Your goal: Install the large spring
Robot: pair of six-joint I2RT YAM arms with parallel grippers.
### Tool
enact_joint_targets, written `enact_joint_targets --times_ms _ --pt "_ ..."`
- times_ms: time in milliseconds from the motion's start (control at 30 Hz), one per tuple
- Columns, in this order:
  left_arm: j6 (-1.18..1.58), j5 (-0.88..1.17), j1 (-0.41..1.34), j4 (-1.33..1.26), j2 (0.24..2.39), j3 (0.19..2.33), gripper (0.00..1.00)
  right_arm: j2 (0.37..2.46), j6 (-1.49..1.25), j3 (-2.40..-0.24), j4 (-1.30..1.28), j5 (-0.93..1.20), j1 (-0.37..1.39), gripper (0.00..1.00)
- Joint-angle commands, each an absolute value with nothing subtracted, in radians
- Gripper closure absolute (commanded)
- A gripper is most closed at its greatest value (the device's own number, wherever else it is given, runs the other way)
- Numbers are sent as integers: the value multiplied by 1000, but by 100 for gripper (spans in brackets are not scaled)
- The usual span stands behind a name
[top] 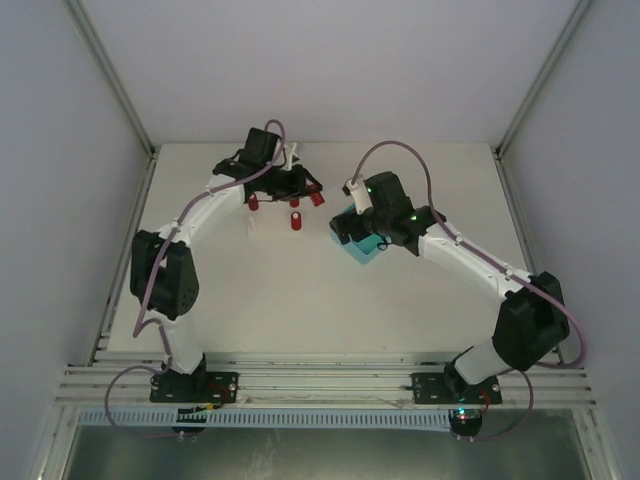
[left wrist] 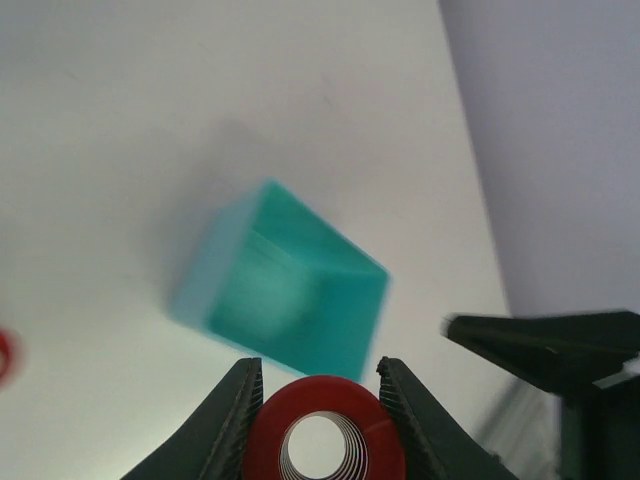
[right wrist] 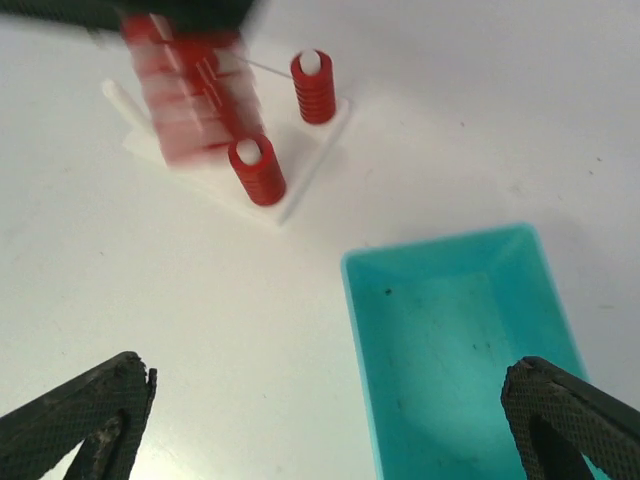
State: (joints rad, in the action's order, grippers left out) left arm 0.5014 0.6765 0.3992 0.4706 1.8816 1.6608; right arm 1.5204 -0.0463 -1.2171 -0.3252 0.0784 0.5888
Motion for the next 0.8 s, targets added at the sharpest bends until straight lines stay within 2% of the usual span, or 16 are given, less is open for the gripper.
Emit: enact_joint_targets --times_ms 0,233,300,467,767 --pt "394 399 362 505 1772 1640 100 1447 -114 -1189 -398 14 591 1" --pt "391 -66 349 441 1687 1472 100 1433 -176 -1209 -456 -87 585 1" --pt "419 -134 348 420 1677 1426 100 1434 -173 -1215 -461 -96 580 1" --pt "484 -241 350 412 1688 1360 100 1451 -169 -1241 -484 -106 568 1" --pt "475 -265 352 291 1653 1227 100 1467 -161 -1272 -510 -110 561 1"
